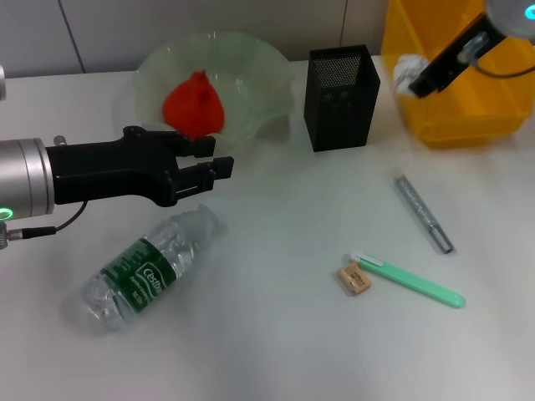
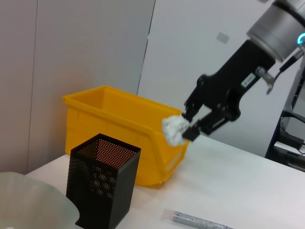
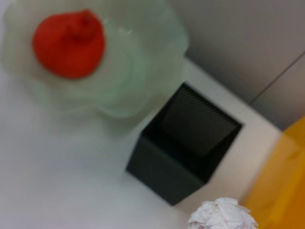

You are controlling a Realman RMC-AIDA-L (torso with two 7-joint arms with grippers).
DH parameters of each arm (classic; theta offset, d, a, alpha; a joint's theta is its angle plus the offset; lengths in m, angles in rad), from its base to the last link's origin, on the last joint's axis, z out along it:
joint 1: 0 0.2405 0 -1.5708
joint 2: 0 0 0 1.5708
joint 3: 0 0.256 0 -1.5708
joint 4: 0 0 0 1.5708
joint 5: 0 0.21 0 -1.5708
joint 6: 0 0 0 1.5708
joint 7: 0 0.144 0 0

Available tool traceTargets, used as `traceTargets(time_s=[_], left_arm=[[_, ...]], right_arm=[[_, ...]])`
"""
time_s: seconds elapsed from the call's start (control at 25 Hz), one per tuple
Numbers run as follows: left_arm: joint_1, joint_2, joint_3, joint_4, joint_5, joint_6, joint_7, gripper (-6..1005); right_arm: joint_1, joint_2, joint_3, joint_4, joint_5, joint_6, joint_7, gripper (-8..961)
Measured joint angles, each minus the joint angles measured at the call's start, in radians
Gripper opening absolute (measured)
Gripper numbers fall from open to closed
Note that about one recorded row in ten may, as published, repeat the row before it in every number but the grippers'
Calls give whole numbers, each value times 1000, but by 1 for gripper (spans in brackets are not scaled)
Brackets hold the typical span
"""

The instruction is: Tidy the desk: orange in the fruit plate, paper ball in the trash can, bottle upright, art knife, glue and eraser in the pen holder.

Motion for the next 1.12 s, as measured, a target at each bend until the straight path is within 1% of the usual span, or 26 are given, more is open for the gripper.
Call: traceTargets(time_s=[0.04, 0.08, 0.2, 0.24, 0.28, 0.32, 0.36, 0.4, 0.44, 0.56, 0.64, 0.68, 0.8, 0.84, 0.88, 0.92, 0.96, 1.0, 1.04, 1.08, 1.12], left_arm=[[0, 0, 0, 0, 0, 0, 0, 409], [0, 0, 0, 0, 0, 0, 0, 409], [-1, 0, -1, 1, 0, -1, 0, 409], [-1, 1, -1, 1, 0, -1, 0, 409], [-1, 1, -1, 1, 0, -1, 0, 409], [-2, 1, -2, 1, 2, -1, 0, 409], [-3, 1, -2, 1, 2, -1, 0, 409], [-3, 1, -2, 1, 2, -1, 0, 409], [-3, 1, -2, 1, 2, -1, 0, 409], [-5, 1, -4, 2, 0, -1, 0, 409], [-8, 1, -4, 2, 0, -2, 0, 409], [-8, 1, -4, 2, 0, -2, 0, 409], [-16, 1, -5, 2, 3, -2, 0, 409], [-16, 1, -5, 2, 3, -2, 0, 409], [-17, 1, -5, 2, 3, -2, 0, 409], [-18, 1, -8, 2, 3, -3, 0, 409], [-19, 1, -10, 1, 3, -4, 0, 409], [-19, 1, -12, 1, 4, -5, 0, 409], [-18, 1, -14, 0, 4, -6, 0, 409], [-18, 1, -14, 0, 4, -6, 0, 409], [-15, 1, -15, 0, 4, -7, 0, 409]], right_arm=[[-11, -7, 6, -31, -1, -4, 0, 335], [-11, -7, 6, -31, -1, -4, 0, 335], [-26, -20, 23, -64, -2, -13, 0, 336], [-33, -28, 46, -75, -2, -14, -2, 336], [-33, -28, 46, -75, -2, -14, -2, 336], [-39, -39, 71, -77, -2, -13, -7, 336], [-43, -45, 82, -75, -2, -7, -9, 337], [-43, -45, 82, -75, -2, -7, -9, 337], [-50, -55, 97, -69, -3, 10, -18, 337], [-60, -60, 110, -56, -3, 40, -32, 337], [-74, -63, 117, -23, -3, 99, -47, 338], [-74, -63, 117, -23, -3, 99, -47, 338], [-77, -69, 116, 38, -3, 163, -56, 338], [-76, -73, 110, 89, -2, 223, -63, 339], [-76, -73, 110, 89, -2, 223, -63, 339], [-74, -73, 105, 140, -2, 287, -73, 339], [-74, -73, 105, 140, -2, 287, -73, 339], [-73, -73, 104, 161, -2, 313, -78, 339], [-70, -73, 104, 211, -2, 383, -92, 339], [-70, -73, 104, 211, -2, 383, -92, 340], [-69, -73, 104, 236, -2, 418, -99, 340]])
